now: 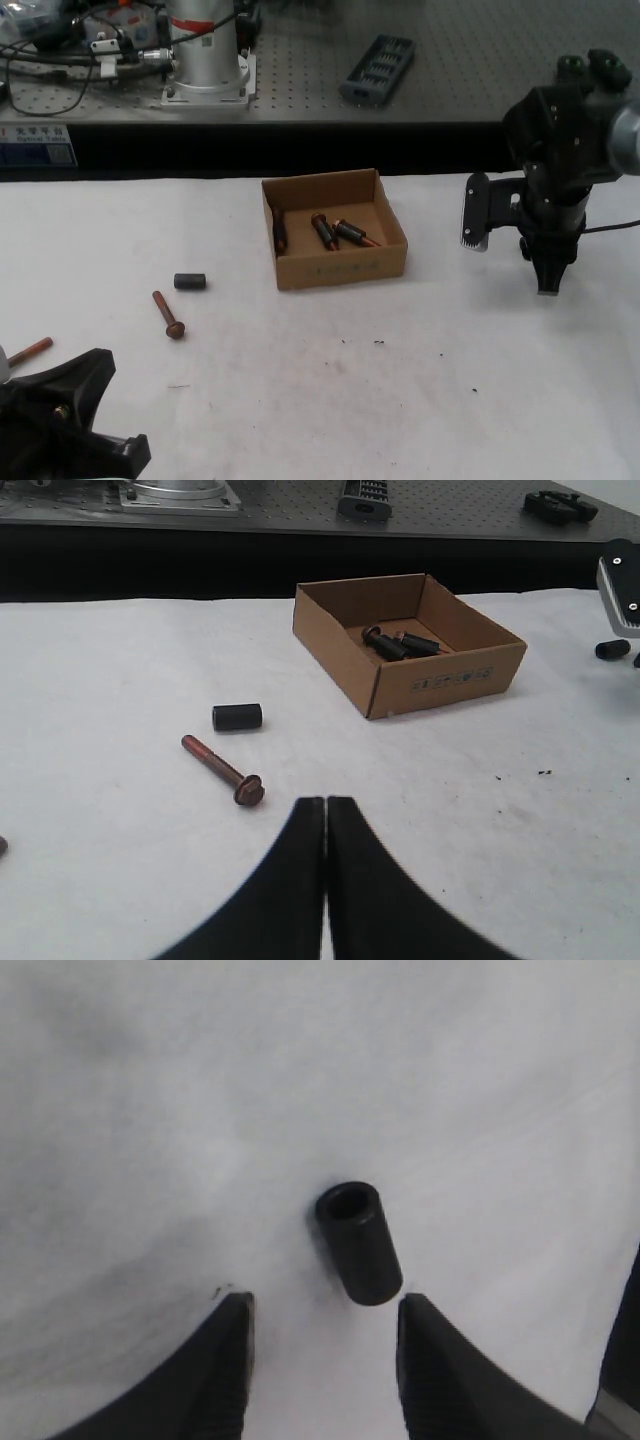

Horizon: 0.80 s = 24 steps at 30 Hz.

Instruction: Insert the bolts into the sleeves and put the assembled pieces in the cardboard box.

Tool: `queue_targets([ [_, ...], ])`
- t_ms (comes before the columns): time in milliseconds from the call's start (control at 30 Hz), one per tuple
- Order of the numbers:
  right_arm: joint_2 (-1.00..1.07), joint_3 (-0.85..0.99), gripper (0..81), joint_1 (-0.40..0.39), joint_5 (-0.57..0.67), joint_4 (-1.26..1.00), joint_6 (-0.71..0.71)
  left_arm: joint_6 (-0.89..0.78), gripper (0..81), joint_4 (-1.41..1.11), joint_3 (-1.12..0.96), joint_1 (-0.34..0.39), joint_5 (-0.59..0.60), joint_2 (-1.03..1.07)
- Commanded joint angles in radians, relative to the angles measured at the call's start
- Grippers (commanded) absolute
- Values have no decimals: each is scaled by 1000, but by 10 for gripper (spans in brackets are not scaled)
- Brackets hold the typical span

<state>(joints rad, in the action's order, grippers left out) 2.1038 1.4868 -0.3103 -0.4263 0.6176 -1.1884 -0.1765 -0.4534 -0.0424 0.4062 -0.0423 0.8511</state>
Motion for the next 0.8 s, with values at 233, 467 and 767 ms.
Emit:
queue_targets([
  [233, 17, 41, 342, 21, 73, -7, -10, -6, 6, -21, -3, 2, 4, -9],
  [467, 29, 63, 342, 34, 115, 14, 8, -6, 6, -21, -3, 2, 4, -9],
  [767, 47, 92, 221, 45, 157, 59, 28, -6, 6, -21, -3, 2, 4, -9],
])
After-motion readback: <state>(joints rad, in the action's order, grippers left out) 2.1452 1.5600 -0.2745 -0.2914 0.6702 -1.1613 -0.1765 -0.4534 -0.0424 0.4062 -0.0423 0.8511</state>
